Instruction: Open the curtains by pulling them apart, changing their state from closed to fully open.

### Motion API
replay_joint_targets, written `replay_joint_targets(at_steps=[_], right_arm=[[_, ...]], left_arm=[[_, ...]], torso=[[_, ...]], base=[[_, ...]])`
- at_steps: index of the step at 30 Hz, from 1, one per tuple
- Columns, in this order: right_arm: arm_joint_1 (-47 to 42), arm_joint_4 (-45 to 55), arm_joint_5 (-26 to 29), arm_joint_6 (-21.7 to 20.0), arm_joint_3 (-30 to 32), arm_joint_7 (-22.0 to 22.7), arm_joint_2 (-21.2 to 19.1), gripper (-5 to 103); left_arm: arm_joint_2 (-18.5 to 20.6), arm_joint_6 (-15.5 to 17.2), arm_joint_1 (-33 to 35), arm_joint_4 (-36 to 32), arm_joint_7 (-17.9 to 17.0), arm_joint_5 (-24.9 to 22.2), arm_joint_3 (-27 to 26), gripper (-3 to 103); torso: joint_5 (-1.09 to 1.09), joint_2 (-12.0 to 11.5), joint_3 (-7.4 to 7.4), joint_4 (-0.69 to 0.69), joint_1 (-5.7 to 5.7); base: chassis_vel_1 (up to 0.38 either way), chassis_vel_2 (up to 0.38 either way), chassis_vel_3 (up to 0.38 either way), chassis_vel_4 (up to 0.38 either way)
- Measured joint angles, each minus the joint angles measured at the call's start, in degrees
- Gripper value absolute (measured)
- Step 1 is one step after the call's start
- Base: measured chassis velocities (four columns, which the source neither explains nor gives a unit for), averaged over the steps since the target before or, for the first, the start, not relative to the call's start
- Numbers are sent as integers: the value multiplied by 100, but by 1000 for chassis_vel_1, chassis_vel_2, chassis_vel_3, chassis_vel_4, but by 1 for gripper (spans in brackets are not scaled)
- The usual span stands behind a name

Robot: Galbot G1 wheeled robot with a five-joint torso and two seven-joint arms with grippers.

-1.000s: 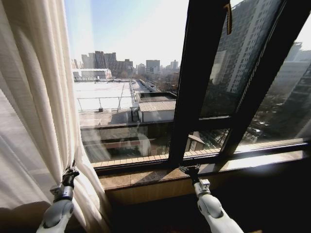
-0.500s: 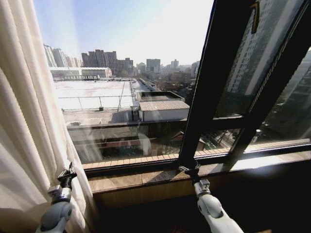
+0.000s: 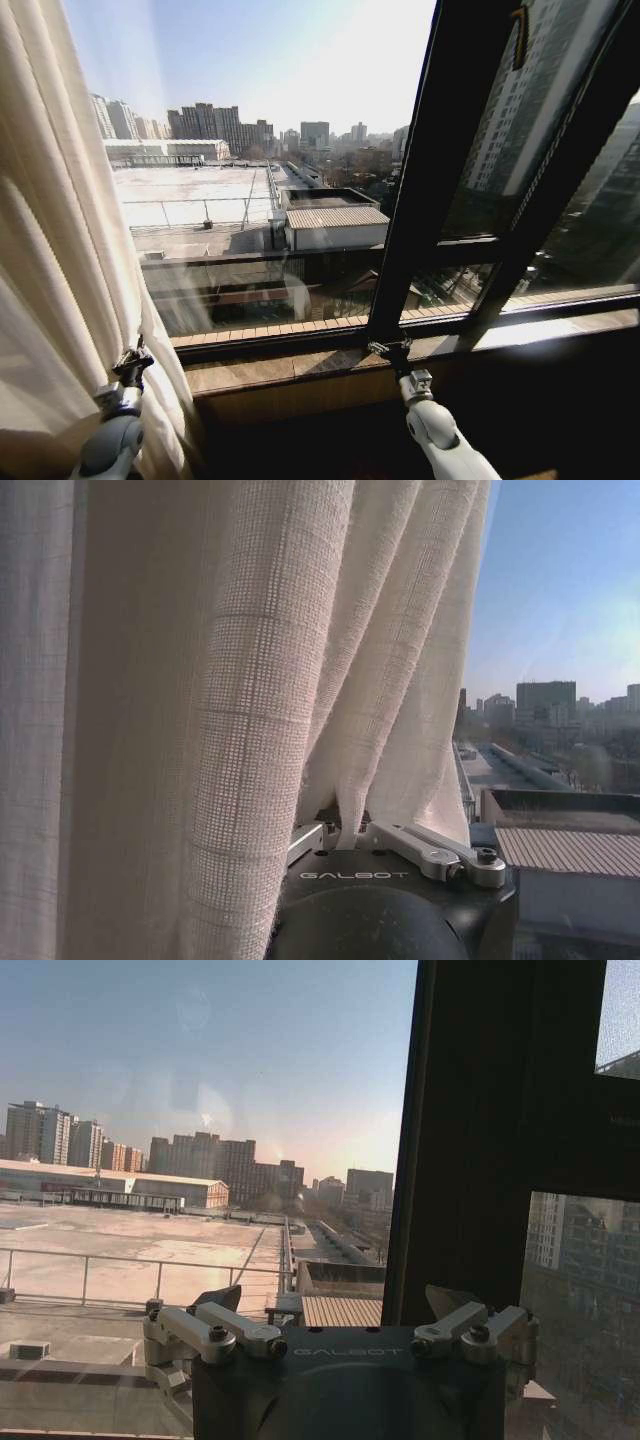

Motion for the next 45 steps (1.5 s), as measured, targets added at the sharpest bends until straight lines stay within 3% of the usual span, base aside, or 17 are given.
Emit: replay_joint_targets(at_steps=[3, 6, 10, 14, 20, 28, 34, 36, 37, 39, 44, 45], right_arm=[[0, 0, 0, 0, 1, 1, 0, 100], [0, 0, 0, 0, 0, 1, -1, 100], [0, 0, 0, 0, -1, 0, 0, 100], [0, 0, 0, 0, -1, 0, 0, 100], [0, 0, 0, 0, 0, 0, 0, 100], [0, 0, 0, 0, 0, 0, 0, 100], [0, 0, 0, 0, -1, 0, 0, 100], [0, 0, 0, 0, 0, 1, 0, 100], [0, 0, 0, 0, 0, 1, 0, 100], [0, 0, 0, 0, 0, 1, 0, 100], [0, 0, 0, -1, 0, 1, -1, 100], [0, 0, 0, 0, 0, 1, 0, 100]], left_arm=[[281, 8, -152, 307, -146, -216, -109, 0], [956, 21, -448, 1163, -402, -561, -299, 0], [1366, -53, -765, 1882, -453, -612, -443, 0], [1939, -249, -1393, 3130, -468, -525, -704, 0], [2194, -314, -1573, 3680, -455, -478, -886, 0], [2041, -302, -1464, 3509, -445, -494, -885, 0], [1654, -281, -1130, 2848, -476, -289, -970, -2], [1352, -271, -839, 2392, -553, -34, -1115, 8], [1352, -271, -839, 2392, -553, -34, -1115, 8], [981, -289, -467, 1823, -577, 277, -1339, 14], [209, -540, 226, 721, -550, 905, -1659, 36], [136, -564, 292, 608, -547, 937, -1671, 36]], torso=[[6, 0, 0, -1, 0], [4, 0, 1, -1, 0], [-2, 0, 0, 0, 0], [3, 0, 1, 0, 0], [2, 0, 0, 2, 0], [3, 0, 0, 0, 0], [4, 0, 0, -1, 0], [5, 0, 0, -1, 0], [5, 0, 0, -1, 0], [4, 0, 0, -1, 0], [3, 0, 0, 1, 0], [7, 0, 0, 0, 0]], base=[[0, 0, 0, 0], [0, 0, 0, 0], [0, 0, 0, 0], [0, 0, 0, 0], [0, 0, 0, 0], [0, 0, 0, 0], [0, 0, 0, 0], [0, 0, 0, 0], [0, 0, 0, 0], [0, 0, 0, 0], [0, 0, 0, 0], [0, 0, 0, 0]])
